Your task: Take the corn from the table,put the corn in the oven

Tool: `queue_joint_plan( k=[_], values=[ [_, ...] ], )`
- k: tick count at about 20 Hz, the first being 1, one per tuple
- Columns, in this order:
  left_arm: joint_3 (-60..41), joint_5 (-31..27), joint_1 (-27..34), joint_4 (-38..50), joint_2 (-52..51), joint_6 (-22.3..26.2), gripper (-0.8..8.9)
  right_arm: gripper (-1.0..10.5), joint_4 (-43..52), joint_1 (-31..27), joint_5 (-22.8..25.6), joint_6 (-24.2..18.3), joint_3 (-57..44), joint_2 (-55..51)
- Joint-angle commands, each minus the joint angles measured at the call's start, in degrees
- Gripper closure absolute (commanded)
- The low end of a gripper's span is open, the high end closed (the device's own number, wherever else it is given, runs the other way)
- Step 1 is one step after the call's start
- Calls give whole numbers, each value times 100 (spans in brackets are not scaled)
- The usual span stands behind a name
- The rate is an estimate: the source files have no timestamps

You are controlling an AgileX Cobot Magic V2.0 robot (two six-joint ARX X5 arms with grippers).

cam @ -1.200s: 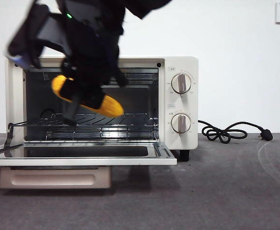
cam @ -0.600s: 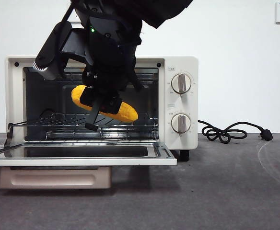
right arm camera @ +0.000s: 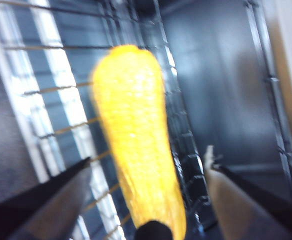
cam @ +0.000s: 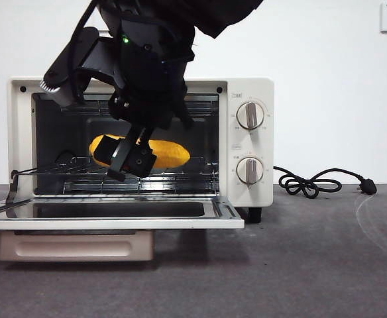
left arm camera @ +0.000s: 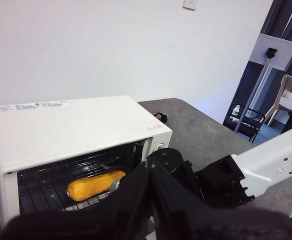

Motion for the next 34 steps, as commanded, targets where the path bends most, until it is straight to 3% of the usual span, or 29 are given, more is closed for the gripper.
queue_joint_plan(
  k=[1,10,14,23,30,34],
  values=[
    [-9,-83,-13,-2,-15,-11,819,528,20,24,52,105,-4,66],
    [-9,-223,-13,-35,-15,103,819,530,221,278,485,96,-4,61],
    [-9,-442,-15,-48,-15,142,819,533,516,518,1095,37,-4,59],
    [-9,-741,-13,-96,-15,267,819,537,433,1200,1622,109,-4,-225],
    [-9,-1342,-13,-273,-15,313,819,538,105,2004,2094,413,-4,-745],
    [-9,-1733,-13,-308,50,444,819,542,-686,2465,2234,955,-4,-1228]
  ],
)
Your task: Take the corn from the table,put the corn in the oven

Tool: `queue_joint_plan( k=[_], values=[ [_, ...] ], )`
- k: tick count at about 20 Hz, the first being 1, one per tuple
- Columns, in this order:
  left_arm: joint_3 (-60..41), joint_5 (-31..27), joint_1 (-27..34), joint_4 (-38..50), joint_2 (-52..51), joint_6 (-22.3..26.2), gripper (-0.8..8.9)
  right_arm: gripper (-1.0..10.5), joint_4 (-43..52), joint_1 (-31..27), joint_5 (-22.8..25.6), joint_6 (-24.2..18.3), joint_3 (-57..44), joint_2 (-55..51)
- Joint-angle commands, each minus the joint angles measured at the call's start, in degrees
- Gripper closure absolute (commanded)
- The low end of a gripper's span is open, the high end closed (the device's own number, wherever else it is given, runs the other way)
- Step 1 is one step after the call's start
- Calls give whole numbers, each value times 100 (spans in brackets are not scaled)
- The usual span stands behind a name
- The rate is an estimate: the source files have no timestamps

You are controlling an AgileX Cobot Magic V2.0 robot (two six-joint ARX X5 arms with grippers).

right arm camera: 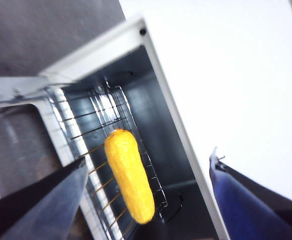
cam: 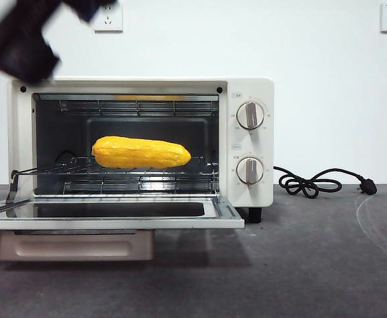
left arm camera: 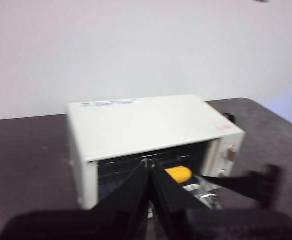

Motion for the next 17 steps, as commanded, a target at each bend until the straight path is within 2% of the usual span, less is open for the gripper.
queue_joint_plan(
  k=[1,4,10,13,15,17],
  values=[
    [-11,-289,-15,0,81,151,819,542,-671,297,63,737,-7,-417],
    [-11,-525,-15,2,286,315,819,549,-1543,568,63,1344,-7,-907],
    [-11,-568,-13,9,1091,658,819,805,-3093,813,57,2240,-7,-2004],
    [-11,-522,-13,7,1666,833,820,837,-3722,811,-81,2798,-7,-2542],
    [-11,-328,-13,9,2011,949,820,882,-4028,800,-271,3088,-7,-2824],
    [-11,192,-9,9,2400,1056,821,952,-4306,741,-566,3324,-7,-3145]
  ],
)
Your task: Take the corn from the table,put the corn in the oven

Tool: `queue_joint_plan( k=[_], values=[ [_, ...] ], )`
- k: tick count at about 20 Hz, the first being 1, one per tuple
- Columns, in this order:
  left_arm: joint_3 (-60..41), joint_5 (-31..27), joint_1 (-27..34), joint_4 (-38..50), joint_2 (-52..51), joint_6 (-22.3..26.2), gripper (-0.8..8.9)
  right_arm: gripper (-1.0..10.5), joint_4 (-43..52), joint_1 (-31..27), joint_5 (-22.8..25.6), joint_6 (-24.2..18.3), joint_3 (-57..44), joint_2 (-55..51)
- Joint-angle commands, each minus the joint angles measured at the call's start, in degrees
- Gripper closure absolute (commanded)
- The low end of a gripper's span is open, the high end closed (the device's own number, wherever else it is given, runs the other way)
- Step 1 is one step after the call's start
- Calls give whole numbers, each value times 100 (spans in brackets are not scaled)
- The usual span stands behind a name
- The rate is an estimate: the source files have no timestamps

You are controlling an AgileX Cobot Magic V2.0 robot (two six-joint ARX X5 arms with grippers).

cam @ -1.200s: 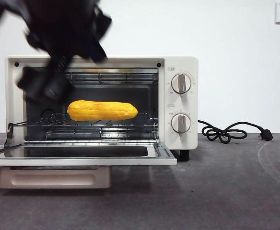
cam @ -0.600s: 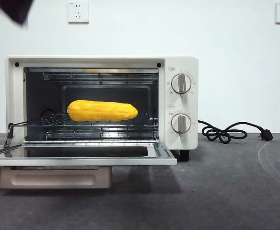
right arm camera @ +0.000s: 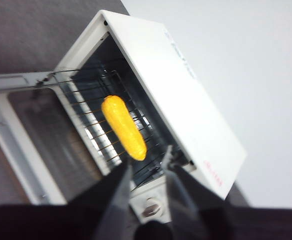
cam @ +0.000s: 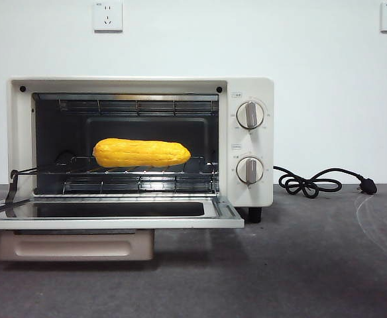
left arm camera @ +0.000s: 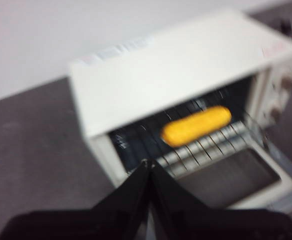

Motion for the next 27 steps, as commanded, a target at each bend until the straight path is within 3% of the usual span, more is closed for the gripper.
queue_joint_plan(
  k=[1,7,11,16,19,22,27],
  values=[
    [-11,741,-2,22,507,302,821,958,-282,-81,-378,710,-7,-363],
    [-11,2791,387,70,1523,870,821,959,-660,-507,-1666,1255,-7,-1049],
    [-24,3974,1045,240,1961,907,821,958,-876,-1027,-2514,1423,-7,-1318],
    [-39,5418,2229,214,2079,944,821,958,-1056,-1786,-3716,1421,-7,-1381],
    [-81,6376,3506,-168,2076,1178,822,958,-1097,-2490,-4610,1410,-7,-1309],
    [-391,6953,4610,-282,2063,1403,822,958,-1093,-3025,-4885,1390,-7,-1226],
    [-1200,7545,5845,66,2035,1241,821,958,-1119,-3587,-5340,1388,-7,-1209]
  ],
)
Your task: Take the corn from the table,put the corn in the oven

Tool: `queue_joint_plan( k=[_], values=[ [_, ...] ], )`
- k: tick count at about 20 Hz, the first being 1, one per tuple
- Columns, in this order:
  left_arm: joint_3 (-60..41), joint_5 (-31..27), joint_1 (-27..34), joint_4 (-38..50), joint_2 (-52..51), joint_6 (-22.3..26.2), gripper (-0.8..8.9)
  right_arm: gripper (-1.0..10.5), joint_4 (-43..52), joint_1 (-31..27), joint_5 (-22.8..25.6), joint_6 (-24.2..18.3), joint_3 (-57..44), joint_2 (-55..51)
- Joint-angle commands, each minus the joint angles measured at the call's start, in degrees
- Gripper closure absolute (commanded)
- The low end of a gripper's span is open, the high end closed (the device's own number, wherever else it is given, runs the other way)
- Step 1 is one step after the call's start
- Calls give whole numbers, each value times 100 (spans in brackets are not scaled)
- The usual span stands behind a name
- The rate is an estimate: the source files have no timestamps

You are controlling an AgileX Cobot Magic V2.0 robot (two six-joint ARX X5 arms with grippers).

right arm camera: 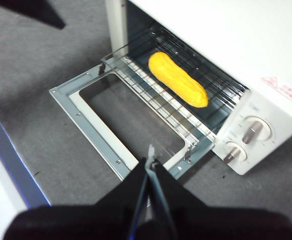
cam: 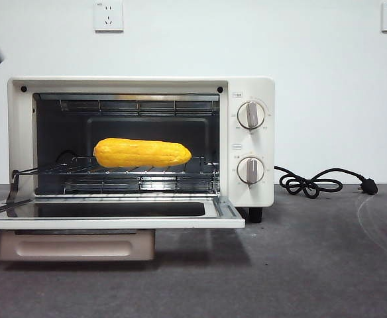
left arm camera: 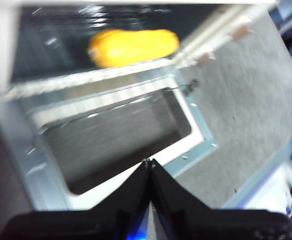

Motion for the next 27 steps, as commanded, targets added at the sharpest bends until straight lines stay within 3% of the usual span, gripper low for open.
queue_joint_plan(
  k=[1,6,10,21,27],
  values=[
    [-520,330,632,354,-46,-131,821,958,13,-258,-341,35,-7,13],
    [-1274,337,1298,1080,-44,-640,822,958,0,-754,-1014,11,-7,13],
    [-1602,-289,1362,1255,28,-702,822,958,-9,-1132,-1513,-116,-7,17],
    [-1620,-387,1211,1235,1749,-669,821,958,-33,-1204,-1508,-221,-7,17],
    [-1620,-732,721,1270,2317,-660,821,959,-33,-1204,-1508,-221,-7,17]
  ],
)
